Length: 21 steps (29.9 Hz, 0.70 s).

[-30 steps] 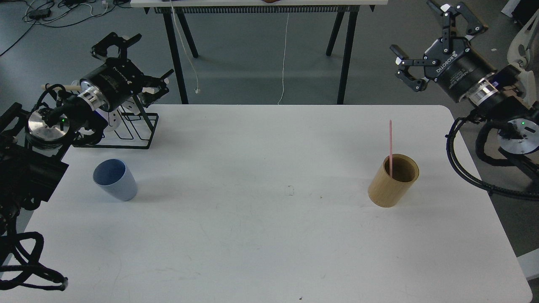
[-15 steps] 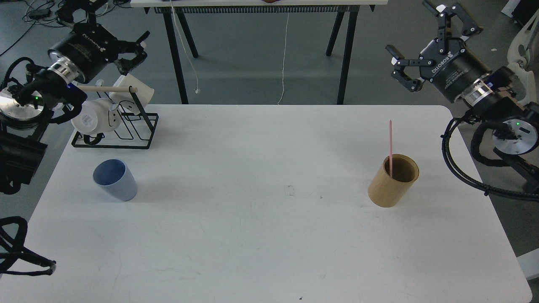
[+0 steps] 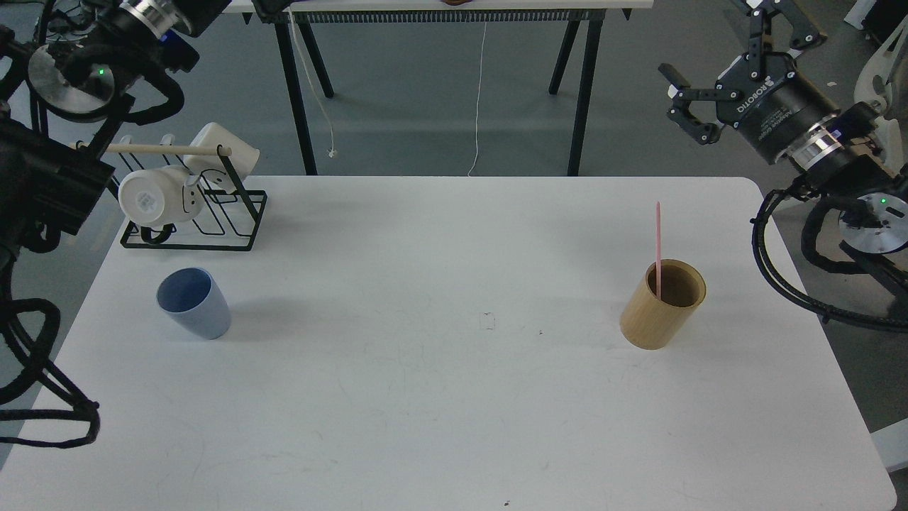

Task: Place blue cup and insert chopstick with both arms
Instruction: 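Move the left gripper down toward the blue cup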

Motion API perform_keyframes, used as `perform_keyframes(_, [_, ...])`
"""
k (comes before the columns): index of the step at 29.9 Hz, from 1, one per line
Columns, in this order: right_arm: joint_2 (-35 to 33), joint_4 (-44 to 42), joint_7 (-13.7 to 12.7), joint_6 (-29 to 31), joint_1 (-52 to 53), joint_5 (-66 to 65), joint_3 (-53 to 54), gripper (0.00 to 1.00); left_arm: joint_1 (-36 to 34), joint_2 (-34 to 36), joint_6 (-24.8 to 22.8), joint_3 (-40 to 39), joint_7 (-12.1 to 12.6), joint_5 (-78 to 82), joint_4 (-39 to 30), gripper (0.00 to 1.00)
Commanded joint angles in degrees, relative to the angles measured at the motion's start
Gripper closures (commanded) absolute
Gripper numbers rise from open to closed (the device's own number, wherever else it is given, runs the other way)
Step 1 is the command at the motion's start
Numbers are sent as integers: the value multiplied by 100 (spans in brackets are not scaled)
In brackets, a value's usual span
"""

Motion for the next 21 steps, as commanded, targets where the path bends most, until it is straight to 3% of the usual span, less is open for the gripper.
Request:
perform_keyframes(1, [-7, -15, 9, 0, -23, -8, -11, 1, -1048, 509, 0, 2116, -1218, 159, -109, 0])
perform_keyframes(4, [-7, -24, 9, 0, -31, -9, -11, 1, -1892, 966, 0, 3401, -1852, 177, -189, 0])
perform_keyframes(7, [-16, -33, 9, 0, -40, -9, -11, 1, -2447, 1510, 0, 3809, -1924, 177, -548, 0])
perform_keyframes(13, [-16, -33, 9, 0, -40, -9, -11, 1, -2843, 2293, 0, 4001, -2012, 246, -865, 0])
perform_keyframes(15, [-16, -33, 9, 0, -40, -9, -11, 1, -2843, 2496, 0, 4361, -2484, 692, -1006, 0])
perform_keyframes(18, [-16, -33, 9, 0, -40, -9, -11, 1, -2835, 2891, 0, 4810, -3573, 2245, -1531, 0])
perform_keyframes(21, [-16, -85, 9, 0, -31, -17, -11, 1, -2800, 3487, 0, 4899, -3573, 3714, -2304, 0])
